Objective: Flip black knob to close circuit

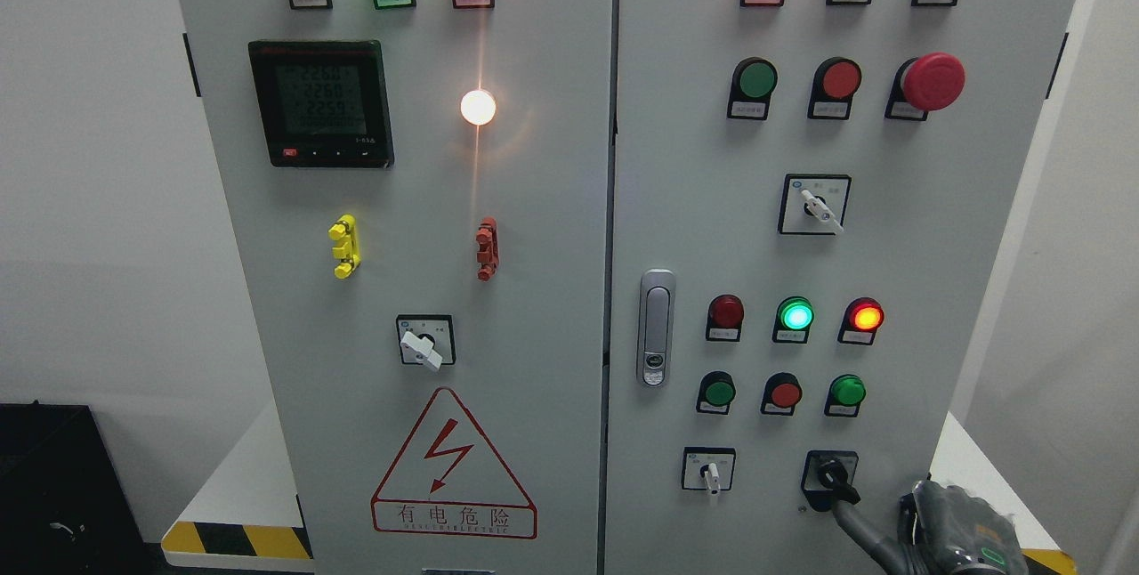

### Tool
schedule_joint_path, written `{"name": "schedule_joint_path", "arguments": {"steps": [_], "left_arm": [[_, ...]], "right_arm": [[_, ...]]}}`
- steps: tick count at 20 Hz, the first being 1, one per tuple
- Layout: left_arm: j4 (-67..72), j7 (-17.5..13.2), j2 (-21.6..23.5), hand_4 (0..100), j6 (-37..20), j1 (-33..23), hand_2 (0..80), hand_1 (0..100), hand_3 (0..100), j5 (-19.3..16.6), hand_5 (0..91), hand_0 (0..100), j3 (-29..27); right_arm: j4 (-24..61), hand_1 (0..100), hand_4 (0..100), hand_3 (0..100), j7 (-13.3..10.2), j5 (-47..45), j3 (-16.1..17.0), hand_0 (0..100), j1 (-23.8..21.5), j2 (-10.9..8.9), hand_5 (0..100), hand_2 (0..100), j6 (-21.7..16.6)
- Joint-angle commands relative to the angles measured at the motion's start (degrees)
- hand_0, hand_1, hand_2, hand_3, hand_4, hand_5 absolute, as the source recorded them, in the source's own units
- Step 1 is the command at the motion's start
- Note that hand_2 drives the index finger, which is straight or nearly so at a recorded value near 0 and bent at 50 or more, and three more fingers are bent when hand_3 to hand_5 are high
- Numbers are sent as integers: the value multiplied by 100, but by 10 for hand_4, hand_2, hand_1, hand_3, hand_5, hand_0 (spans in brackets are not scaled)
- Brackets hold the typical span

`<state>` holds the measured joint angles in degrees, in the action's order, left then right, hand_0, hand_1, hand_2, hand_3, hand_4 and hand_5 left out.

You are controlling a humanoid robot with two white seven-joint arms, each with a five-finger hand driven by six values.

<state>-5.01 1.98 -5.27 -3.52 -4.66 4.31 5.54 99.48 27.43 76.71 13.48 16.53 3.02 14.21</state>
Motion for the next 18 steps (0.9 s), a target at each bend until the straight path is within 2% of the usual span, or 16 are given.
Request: {"name": "schedule_joint_path", "arguments": {"steps": [1, 6, 10, 12, 18], "left_arm": [[0, 4, 0, 0, 0, 0, 0, 556, 0, 0, 0, 120, 0], [0, 4, 0, 0, 0, 0, 0, 556, 0, 0, 0, 120, 0], [0, 4, 0, 0, 0, 0, 0, 556, 0, 0, 0, 120, 0], [0, 4, 0, 0, 0, 0, 0, 556, 0, 0, 0, 120, 0], [0, 4, 0, 0, 0, 0, 0, 556, 0, 0, 0, 120, 0]], "right_arm": [[89, 0, 922, 1000, -18, 10, -100, 0, -62, 216, 909, 890, -199], [80, 0, 921, 1000, -79, 11, -495, 0, -194, 330, 907, 888, -190], [89, 0, 919, 1000, -255, 2, -733, 0, -247, 409, 906, 885, -199], [158, 0, 918, 1000, -273, 2, -786, 0, -264, 462, 906, 881, -199], [642, 0, 902, 1000, -211, 2, -795, 0, -563, 462, 899, 858, -182]]}}
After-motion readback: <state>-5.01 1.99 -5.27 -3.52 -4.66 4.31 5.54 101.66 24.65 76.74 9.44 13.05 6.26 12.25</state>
